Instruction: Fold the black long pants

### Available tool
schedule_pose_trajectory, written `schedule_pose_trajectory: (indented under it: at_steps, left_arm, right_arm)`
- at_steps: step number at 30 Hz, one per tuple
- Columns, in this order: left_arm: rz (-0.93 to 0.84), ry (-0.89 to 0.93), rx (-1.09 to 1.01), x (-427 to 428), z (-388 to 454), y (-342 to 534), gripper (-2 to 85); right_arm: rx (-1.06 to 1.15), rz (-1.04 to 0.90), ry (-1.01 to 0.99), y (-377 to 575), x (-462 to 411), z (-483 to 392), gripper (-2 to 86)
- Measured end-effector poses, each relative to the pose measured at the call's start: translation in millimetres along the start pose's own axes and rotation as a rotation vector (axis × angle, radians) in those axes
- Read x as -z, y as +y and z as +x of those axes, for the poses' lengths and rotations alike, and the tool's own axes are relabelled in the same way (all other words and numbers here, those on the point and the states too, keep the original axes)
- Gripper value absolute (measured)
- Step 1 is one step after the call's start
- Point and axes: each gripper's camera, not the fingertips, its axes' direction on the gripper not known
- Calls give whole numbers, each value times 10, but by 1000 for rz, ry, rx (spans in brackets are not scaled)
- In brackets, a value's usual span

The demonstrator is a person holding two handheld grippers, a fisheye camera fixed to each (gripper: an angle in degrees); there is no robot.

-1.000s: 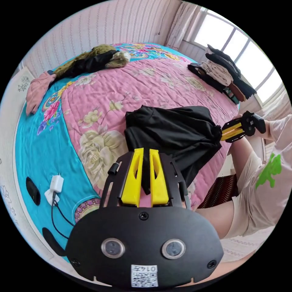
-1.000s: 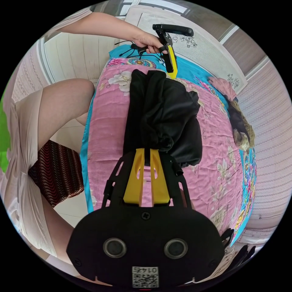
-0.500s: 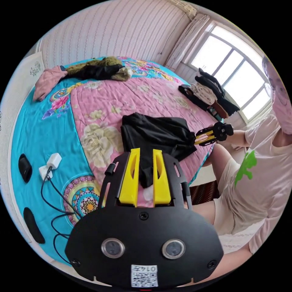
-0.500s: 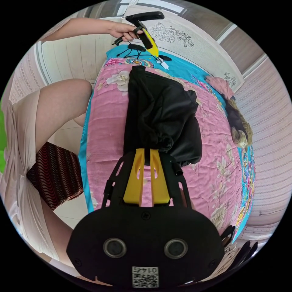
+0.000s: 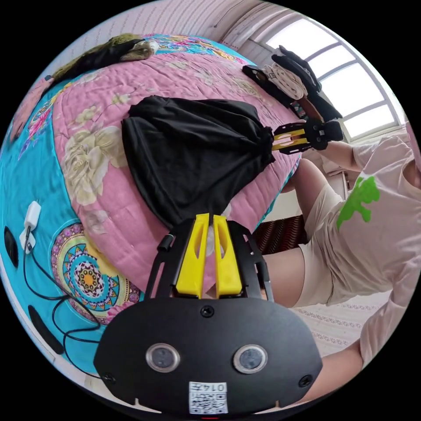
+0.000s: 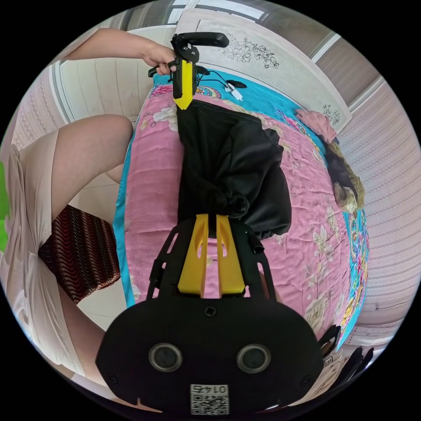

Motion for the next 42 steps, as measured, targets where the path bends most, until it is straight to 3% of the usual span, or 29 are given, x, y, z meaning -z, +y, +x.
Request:
schedule_pose_trajectory:
  at_steps: [4, 9, 18, 22, 31, 34, 38, 42]
  left_arm:
    - [117, -93, 38, 363, 28, 130, 14]
    - [341, -147, -7, 662, -92, -299, 67]
    - [144, -219, -126, 325, -365, -1442, 113]
    - [-17, -159, -82, 106, -549, -1609, 3]
    - [296, -66, -25, 1094, -301, -720, -8]
    - [281, -73, 58, 972, -307, -345, -4]
    - [128, -43, 267, 526, -597, -23, 44]
    - [268, 18, 334, 728, -681, 231, 49]
  right_arm:
    - [-8, -5, 6, -10, -28, -21, 17]
    - [-6, -10, 16, -18, -37, -30, 17]
    - [5, -20, 15, 39, -39, 31, 18]
    - [-7, -19, -3, 58, -64, 101, 18]
    - [18, -9, 65, 128, 86, 188, 15]
    - [40, -37, 77, 140, 39, 183, 14]
    - [64, -101, 111, 175, -79, 209, 11]
    - [76, -137, 88, 376, 20, 321, 2]
